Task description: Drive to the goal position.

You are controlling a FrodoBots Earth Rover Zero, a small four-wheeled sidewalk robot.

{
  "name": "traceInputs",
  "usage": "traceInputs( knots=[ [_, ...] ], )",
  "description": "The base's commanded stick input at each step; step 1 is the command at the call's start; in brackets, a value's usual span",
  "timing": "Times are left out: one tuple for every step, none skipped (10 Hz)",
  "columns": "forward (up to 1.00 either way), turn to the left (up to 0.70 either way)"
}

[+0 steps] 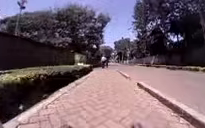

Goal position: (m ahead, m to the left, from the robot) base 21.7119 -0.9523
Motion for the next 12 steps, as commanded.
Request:
traceInputs(
  knots=[
    [0.85, 0.00],
    [0.85, 0.00],
    [0.85, 0.00],
    [0.85, 0.00],
    [0.85, 0.00],
    [0.85, 0.00],
    [0.85, 0.00],
    [0.85, 0.00],
    [0.85, 0.00],
    [0.85, 0.00],
    [0.85, 0.00],
    [0.85, 0.00]
  ],
)
